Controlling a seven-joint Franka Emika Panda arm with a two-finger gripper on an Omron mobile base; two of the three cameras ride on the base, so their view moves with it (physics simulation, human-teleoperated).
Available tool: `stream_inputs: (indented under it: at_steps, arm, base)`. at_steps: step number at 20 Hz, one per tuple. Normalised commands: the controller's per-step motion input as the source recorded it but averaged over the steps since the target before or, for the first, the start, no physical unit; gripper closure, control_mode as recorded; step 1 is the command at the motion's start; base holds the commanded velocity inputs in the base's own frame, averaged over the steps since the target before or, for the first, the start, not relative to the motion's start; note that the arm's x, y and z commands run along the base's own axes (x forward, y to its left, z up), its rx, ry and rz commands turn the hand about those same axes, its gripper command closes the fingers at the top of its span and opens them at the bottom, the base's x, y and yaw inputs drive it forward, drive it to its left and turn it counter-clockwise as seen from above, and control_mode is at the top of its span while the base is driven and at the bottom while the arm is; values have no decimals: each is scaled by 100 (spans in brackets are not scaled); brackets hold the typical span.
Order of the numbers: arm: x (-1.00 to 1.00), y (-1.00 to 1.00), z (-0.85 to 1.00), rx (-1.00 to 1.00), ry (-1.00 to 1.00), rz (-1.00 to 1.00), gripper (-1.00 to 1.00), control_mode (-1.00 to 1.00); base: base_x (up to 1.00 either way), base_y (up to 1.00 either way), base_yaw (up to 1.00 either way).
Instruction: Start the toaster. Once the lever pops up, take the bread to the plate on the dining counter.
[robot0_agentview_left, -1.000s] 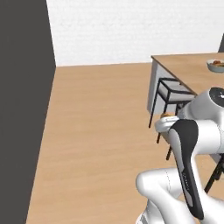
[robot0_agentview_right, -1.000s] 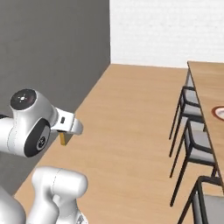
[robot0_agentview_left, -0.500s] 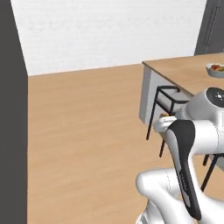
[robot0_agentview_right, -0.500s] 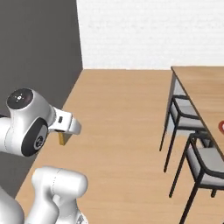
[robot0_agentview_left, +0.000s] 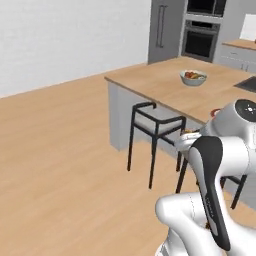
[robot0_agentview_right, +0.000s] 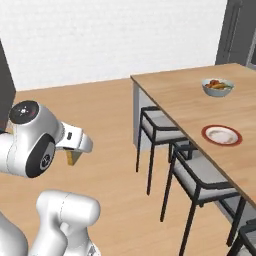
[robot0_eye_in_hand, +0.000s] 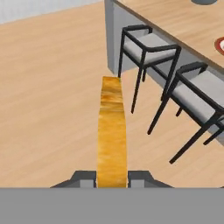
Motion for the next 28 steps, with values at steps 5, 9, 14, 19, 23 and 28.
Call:
stream_inputs:
  at_steps: [5,9,14,19,23,28]
  arm:
    - [0,0,0,0,0,0,100,100]
    - [0,0,0,0,0,0,100,100]
    - [0,0,0,0,0,0,100,100]
    - [0,0,0,0,0,0,100,100]
    - [0,0,0,0,0,0,100,100]
    - [0,0,0,0,0,0,100,100]
  base:
    - [32,45,-69]
    - [42,52,-67]
    - [43,60,-66]
    - [45,63,-66]
    - [50,62,-64]
    - [64,47,-56]
